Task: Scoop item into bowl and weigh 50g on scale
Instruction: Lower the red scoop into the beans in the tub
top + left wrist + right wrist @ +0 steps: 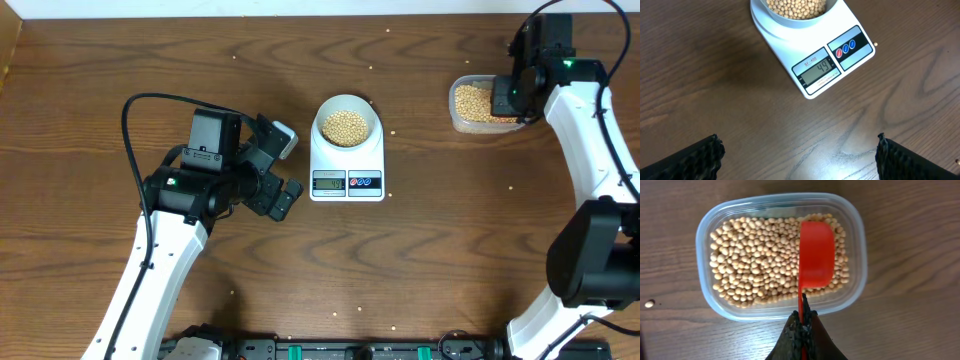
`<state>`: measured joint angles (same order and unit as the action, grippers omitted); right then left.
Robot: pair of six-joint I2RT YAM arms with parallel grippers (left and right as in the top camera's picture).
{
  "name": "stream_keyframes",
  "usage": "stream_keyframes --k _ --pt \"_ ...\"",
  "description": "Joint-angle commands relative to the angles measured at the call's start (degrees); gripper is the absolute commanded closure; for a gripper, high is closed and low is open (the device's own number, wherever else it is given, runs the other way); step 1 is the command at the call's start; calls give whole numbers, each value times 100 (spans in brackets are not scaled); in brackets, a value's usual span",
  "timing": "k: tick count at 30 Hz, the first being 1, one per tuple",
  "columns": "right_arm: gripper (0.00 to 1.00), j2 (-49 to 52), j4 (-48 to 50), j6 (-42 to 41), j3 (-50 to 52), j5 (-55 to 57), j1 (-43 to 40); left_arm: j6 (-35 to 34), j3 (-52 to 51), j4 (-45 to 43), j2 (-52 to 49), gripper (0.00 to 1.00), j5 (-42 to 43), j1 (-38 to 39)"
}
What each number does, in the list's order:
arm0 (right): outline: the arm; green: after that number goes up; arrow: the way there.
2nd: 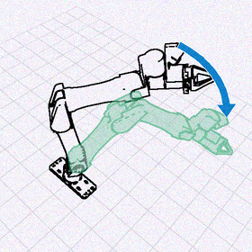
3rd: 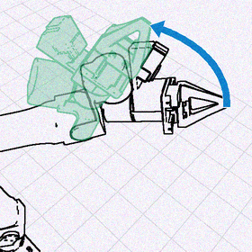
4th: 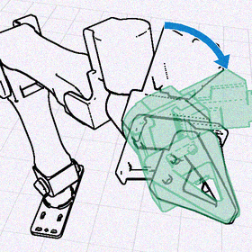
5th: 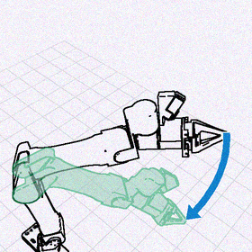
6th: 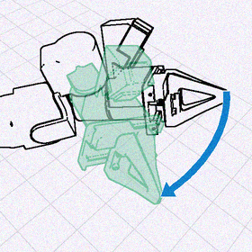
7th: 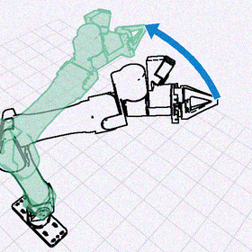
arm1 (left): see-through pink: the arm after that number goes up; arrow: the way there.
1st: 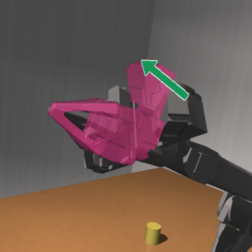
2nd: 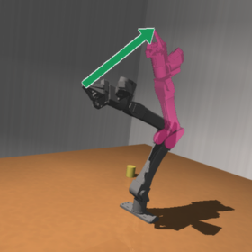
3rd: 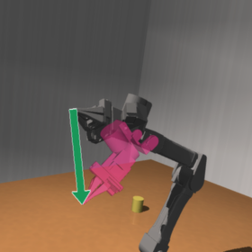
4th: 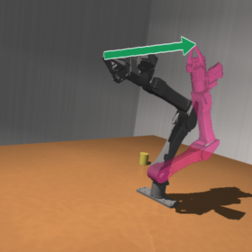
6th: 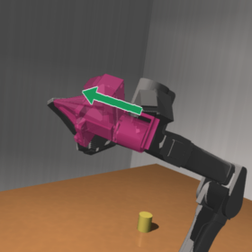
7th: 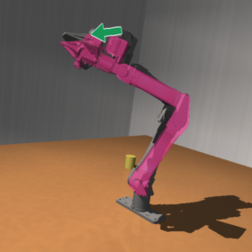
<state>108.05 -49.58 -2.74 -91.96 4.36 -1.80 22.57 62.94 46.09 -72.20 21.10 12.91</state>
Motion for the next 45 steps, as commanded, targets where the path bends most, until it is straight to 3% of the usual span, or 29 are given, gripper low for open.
stream_keyframes --k 1,30,45 --pt "99 107 35 68 -48 -251 39 74 114 11 42 1 74 17" --pt "99 70 188 22 -55 -1834 -452 74 114 11 42 1 74 17" --pt "99 -280 103 24 -57 -2105 -664 74 114 11 42 1 74 17"
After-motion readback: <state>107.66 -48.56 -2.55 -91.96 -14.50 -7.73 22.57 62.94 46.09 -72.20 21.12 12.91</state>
